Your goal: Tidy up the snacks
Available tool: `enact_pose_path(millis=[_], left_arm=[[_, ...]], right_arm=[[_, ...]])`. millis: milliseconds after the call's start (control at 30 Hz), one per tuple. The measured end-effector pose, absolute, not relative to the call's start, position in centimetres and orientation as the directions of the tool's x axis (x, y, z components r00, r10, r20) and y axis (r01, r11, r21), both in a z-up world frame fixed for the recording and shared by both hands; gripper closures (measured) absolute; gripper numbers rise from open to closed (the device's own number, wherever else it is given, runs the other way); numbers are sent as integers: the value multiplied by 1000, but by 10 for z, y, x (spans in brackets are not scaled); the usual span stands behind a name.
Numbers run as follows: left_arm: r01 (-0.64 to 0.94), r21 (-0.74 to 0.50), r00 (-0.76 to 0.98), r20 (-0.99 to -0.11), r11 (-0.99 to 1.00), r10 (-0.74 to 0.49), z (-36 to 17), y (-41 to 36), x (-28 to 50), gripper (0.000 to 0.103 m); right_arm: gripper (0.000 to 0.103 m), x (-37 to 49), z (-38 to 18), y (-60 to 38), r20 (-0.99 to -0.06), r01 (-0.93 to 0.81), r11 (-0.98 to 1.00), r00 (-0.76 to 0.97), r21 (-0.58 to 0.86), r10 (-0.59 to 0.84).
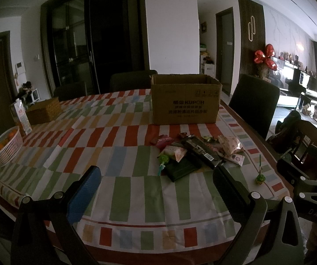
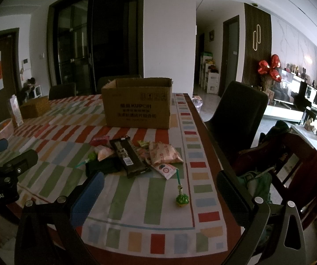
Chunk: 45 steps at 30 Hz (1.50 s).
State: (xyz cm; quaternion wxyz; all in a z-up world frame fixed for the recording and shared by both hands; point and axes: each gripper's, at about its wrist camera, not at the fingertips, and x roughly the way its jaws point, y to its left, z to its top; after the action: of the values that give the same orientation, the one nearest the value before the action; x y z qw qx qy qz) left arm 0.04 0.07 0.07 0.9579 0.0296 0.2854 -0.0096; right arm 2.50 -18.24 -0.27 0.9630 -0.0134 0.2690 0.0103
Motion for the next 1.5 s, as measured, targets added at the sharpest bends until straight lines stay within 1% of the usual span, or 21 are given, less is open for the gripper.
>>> enact_pose_path(millis=[700,933,1100,1200,1267,1500], left_arm=[[36,49,836,-549,998,-4,2,3,-1,0],[76,37,828,-559,996,-43,-1,1,4,0],[133,43,813,-576,990,-84,-5,-12,12,4],[164,48,805,-584,985,-106,-9,-21,19,9],[190,48,796,-592,981,-125,-12,-28,26,15],[248,12,749,-637,969,-184,-26,-45,52,28]], right_arm=[[0,27,-4,-183,-521,-26,999,853,-21,11],[0,30,-7,-183,-533,-22,1000,846,-13,12],[0,35,-12,-194,-550,-3,1000,835,2,4],[0,43,-17,-195,-563,4,1000,826,10,2],[1,47,-22,-200,-576,12,1000,818,16,-1],[10,59,-38,-208,-619,3,1000,785,10,4]])
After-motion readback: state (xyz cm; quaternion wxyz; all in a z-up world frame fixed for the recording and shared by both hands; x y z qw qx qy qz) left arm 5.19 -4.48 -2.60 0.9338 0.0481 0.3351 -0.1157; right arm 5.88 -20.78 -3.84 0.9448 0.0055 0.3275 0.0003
